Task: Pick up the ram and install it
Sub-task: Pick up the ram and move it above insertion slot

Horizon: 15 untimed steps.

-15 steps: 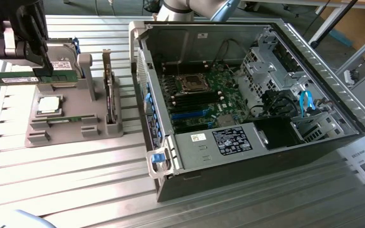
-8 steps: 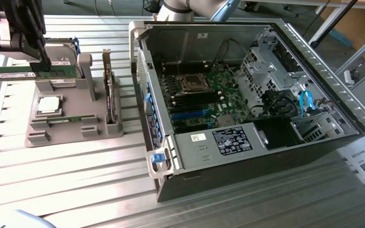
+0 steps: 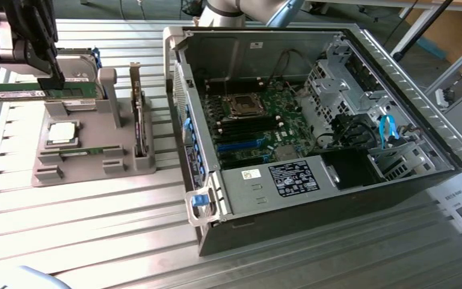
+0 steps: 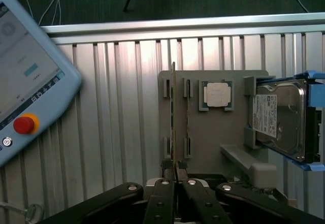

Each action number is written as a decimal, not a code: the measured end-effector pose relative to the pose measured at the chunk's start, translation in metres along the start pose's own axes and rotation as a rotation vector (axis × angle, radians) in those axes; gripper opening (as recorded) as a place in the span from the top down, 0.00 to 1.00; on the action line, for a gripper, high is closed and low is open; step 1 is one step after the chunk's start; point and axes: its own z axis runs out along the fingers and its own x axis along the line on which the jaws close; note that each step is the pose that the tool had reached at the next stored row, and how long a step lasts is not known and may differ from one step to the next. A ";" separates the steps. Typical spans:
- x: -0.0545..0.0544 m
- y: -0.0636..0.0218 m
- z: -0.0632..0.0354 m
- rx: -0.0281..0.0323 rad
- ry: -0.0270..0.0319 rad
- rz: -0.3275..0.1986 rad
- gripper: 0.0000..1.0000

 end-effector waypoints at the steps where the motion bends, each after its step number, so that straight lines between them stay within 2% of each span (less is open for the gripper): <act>1: 0.000 -0.0007 0.0001 0.0002 -0.0002 0.000 0.88; 6: 0.000 -0.0068 0.0002 0.0003 -0.0003 0.000 0.88; 13: -0.001 -0.0225 0.0000 0.0003 -0.0003 0.000 0.88; 14: -0.002 -0.0386 -0.0001 0.0002 -0.0002 0.000 0.88; 15: -0.002 -0.0474 -0.0001 0.0003 -0.0003 0.000 0.88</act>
